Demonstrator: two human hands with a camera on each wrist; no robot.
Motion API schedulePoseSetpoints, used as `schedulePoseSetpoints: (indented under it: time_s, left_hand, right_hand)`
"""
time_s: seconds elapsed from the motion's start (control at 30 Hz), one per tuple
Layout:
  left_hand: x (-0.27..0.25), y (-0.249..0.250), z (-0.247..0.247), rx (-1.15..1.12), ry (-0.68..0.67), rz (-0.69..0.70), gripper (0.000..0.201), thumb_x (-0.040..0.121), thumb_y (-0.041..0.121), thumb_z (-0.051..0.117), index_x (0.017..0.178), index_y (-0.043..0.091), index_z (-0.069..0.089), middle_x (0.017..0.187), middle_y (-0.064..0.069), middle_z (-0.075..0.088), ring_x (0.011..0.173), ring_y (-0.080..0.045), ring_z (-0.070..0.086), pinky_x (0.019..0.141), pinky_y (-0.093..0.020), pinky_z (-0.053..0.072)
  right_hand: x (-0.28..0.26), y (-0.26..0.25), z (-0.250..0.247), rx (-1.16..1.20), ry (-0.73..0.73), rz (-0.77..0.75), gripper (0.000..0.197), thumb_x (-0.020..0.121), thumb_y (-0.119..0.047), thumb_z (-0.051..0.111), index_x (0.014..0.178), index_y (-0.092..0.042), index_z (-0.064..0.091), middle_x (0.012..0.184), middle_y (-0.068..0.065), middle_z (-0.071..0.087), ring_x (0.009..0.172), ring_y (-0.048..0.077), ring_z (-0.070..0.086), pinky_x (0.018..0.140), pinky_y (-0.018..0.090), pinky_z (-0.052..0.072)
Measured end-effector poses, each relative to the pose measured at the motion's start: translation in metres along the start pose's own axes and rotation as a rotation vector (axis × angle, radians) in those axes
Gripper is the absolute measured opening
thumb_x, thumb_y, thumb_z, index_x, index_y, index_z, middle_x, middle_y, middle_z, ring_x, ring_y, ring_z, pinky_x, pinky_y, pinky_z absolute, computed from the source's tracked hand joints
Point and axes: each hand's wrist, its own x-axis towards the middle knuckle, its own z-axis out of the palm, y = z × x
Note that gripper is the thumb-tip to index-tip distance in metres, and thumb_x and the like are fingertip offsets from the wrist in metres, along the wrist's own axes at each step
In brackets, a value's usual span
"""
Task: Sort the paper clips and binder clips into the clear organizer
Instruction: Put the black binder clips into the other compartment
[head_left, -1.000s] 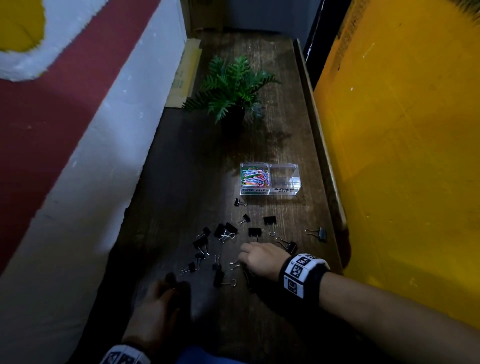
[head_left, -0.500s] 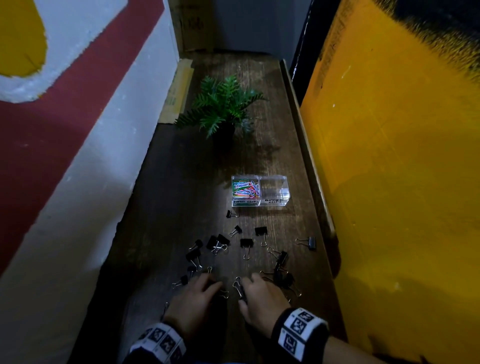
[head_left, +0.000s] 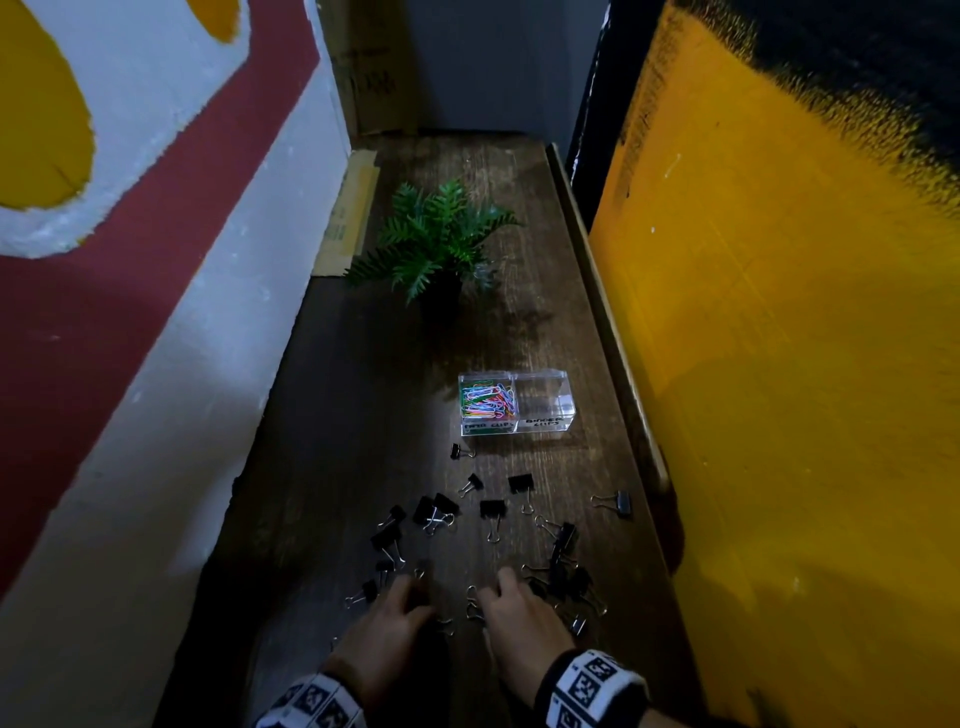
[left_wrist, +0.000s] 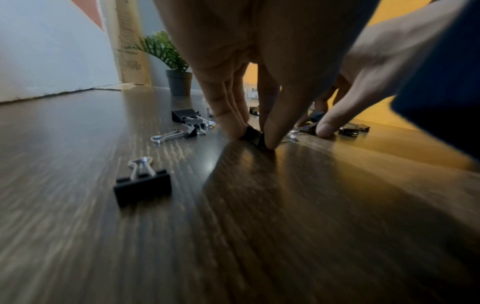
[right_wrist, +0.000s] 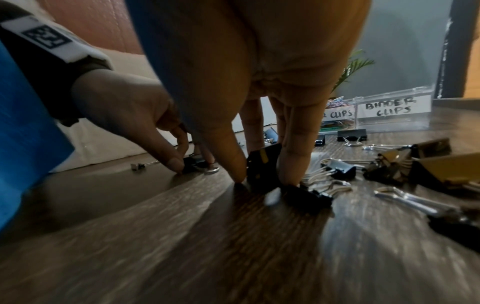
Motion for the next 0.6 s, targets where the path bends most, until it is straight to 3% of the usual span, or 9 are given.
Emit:
schedulePoseSetpoints:
  time_s: [0.07, 0.17, 0.23, 0.3, 0.37, 0.43, 0.5, 0.6]
  left_hand:
    - [0.004, -0.002, -0.002, -0.002, -0.043, -0.013, 0.025, 0.071, 0.039, 0.057, 0.095, 0.037, 0.058, 0.101, 0.007, 0.056, 0.082, -0.009, 0.066, 0.069, -0.014, 0.053]
    - [0.003, 0.006, -0.006, 0.062, -0.156, 0.053, 0.04, 0.066, 0.037, 0.062, 0.106, 0.037, 0.056, 0.111, 0.006, 0.054, 0.088, -0.009, 0.066, 0.072, -0.013, 0.052]
    - [0.002, 0.01, -0.011, 0.17, -0.226, 0.068, 0.046, 0.057, 0.048, 0.063, 0.102, 0.044, 0.057, 0.109, 0.01, 0.053, 0.079, 0.0, 0.065, 0.063, -0.008, 0.05]
    - [0.003, 0.005, -0.012, 0.254, -0.176, 0.074, 0.034, 0.065, 0.052, 0.046, 0.096, 0.05, 0.059, 0.11, 0.012, 0.048, 0.073, 0.006, 0.064, 0.056, -0.004, 0.046]
    - [0.004, 0.013, -0.021, 0.296, -0.158, 0.117, 0.034, 0.071, 0.046, 0.035, 0.094, 0.047, 0.061, 0.113, 0.01, 0.046, 0.073, 0.005, 0.065, 0.055, -0.006, 0.047]
    - [0.004, 0.022, -0.028, 0.252, -0.181, 0.145, 0.032, 0.085, 0.038, 0.038, 0.109, 0.037, 0.059, 0.13, 0.003, 0.04, 0.098, -0.006, 0.063, 0.073, -0.014, 0.051]
    - [0.007, 0.021, -0.025, 0.291, -0.099, 0.197, 0.036, 0.097, 0.033, 0.035, 0.13, 0.024, 0.047, 0.147, 0.0, 0.022, 0.128, -0.016, 0.042, 0.098, -0.027, 0.04]
    - [0.011, 0.027, -0.028, 0.284, -0.128, 0.132, 0.037, 0.099, 0.032, 0.034, 0.131, 0.016, 0.042, 0.147, -0.003, 0.019, 0.13, -0.018, 0.036, 0.101, -0.03, 0.035]
  right_hand:
    - [0.002, 0.002, -0.002, -0.001, -0.01, 0.003, 0.026, 0.096, -0.006, 0.041, 0.121, -0.004, 0.048, 0.126, 0.016, 0.04, 0.111, 0.034, 0.05, 0.089, 0.042, 0.047]
    - [0.007, 0.003, -0.007, -0.007, -0.022, 0.008, 0.025, 0.095, -0.003, 0.039, 0.118, -0.002, 0.051, 0.123, 0.017, 0.044, 0.108, 0.034, 0.052, 0.086, 0.041, 0.045]
    - [0.008, 0.005, -0.009, 0.026, -0.002, 0.009, 0.023, 0.095, -0.006, 0.042, 0.115, -0.003, 0.054, 0.119, 0.015, 0.048, 0.104, 0.032, 0.055, 0.085, 0.039, 0.047]
    - [0.009, 0.01, -0.018, 0.122, 0.06, 0.013, 0.022, 0.094, -0.014, 0.049, 0.114, -0.009, 0.057, 0.116, 0.008, 0.051, 0.102, 0.024, 0.056, 0.085, 0.031, 0.048]
    - [0.017, 0.022, -0.04, 0.224, 0.164, 0.029, 0.021, 0.093, -0.021, 0.054, 0.113, -0.016, 0.059, 0.114, 0.001, 0.052, 0.099, 0.015, 0.055, 0.082, 0.021, 0.045]
    - [0.034, 0.038, -0.073, 0.282, 0.273, 0.07, 0.019, 0.091, -0.023, 0.058, 0.109, -0.019, 0.062, 0.111, -0.001, 0.053, 0.101, 0.013, 0.055, 0.084, 0.02, 0.045]
    - [0.055, 0.053, -0.11, 0.286, 0.404, 0.112, 0.015, 0.088, -0.02, 0.062, 0.103, -0.018, 0.065, 0.11, 0.0, 0.057, 0.1, 0.014, 0.056, 0.084, 0.022, 0.045]
    - [0.088, 0.073, -0.155, 0.262, 0.513, 0.177, 0.016, 0.086, -0.013, 0.066, 0.101, -0.013, 0.066, 0.107, 0.003, 0.06, 0.095, 0.016, 0.058, 0.078, 0.022, 0.046]
